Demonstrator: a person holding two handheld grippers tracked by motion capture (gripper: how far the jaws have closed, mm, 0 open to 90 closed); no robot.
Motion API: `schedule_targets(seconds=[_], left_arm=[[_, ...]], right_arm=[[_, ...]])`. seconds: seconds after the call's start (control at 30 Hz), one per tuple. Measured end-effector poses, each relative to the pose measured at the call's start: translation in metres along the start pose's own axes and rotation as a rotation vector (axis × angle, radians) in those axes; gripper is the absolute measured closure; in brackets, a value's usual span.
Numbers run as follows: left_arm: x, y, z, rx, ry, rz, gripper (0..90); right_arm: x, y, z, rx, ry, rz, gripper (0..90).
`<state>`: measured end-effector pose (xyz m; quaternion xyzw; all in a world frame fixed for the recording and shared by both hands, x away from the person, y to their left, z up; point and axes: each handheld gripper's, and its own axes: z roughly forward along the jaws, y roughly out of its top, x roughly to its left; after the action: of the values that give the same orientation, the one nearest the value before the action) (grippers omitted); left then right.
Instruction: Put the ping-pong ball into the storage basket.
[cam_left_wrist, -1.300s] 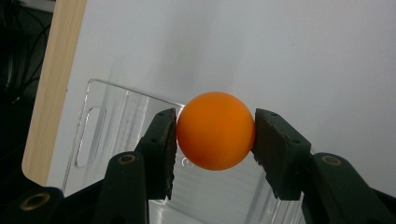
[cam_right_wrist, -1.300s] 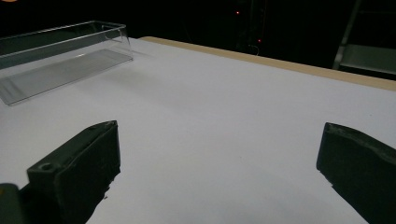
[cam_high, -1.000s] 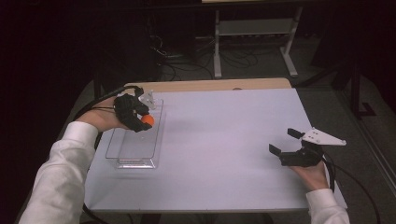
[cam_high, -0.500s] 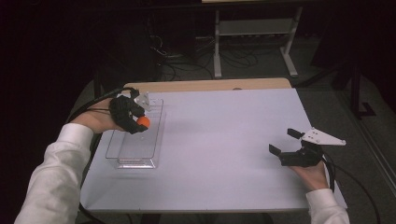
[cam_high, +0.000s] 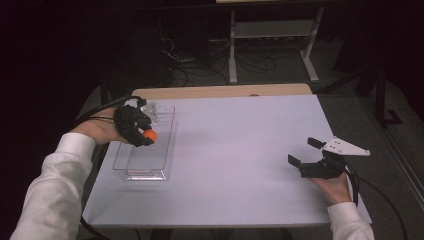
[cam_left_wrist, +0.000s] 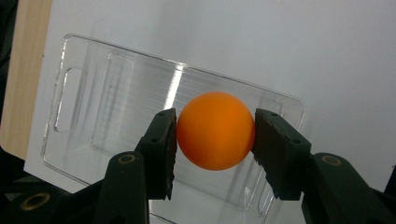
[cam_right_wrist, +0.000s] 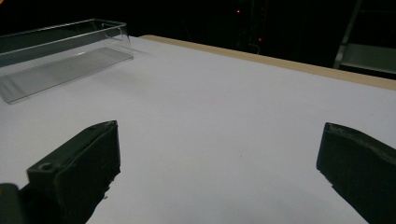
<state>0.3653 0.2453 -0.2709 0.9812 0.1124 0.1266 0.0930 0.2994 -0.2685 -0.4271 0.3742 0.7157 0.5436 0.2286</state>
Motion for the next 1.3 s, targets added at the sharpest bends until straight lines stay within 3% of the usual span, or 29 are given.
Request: schedule_targets(seconds=[0.23,0.57,1.3], left_arm=[[-0.003,0.003,0.005,0.029,-0.038,0.026,50.6],[-0.004,0.003,0.011,0.053,-0.031,0.038,50.6],[-0.014,0.006,0.040,0.076,-0.068,0.071,50.5]], right_arm=[[0.000,0.000,-0.001,-0.004,-0.009,0.003,0.0],[0.000,0.000,-0.001,-0.001,-0.007,-0.001,0.0],[0.000,0.000,-0.001,-0.002,-0.005,0.000,0.0]])
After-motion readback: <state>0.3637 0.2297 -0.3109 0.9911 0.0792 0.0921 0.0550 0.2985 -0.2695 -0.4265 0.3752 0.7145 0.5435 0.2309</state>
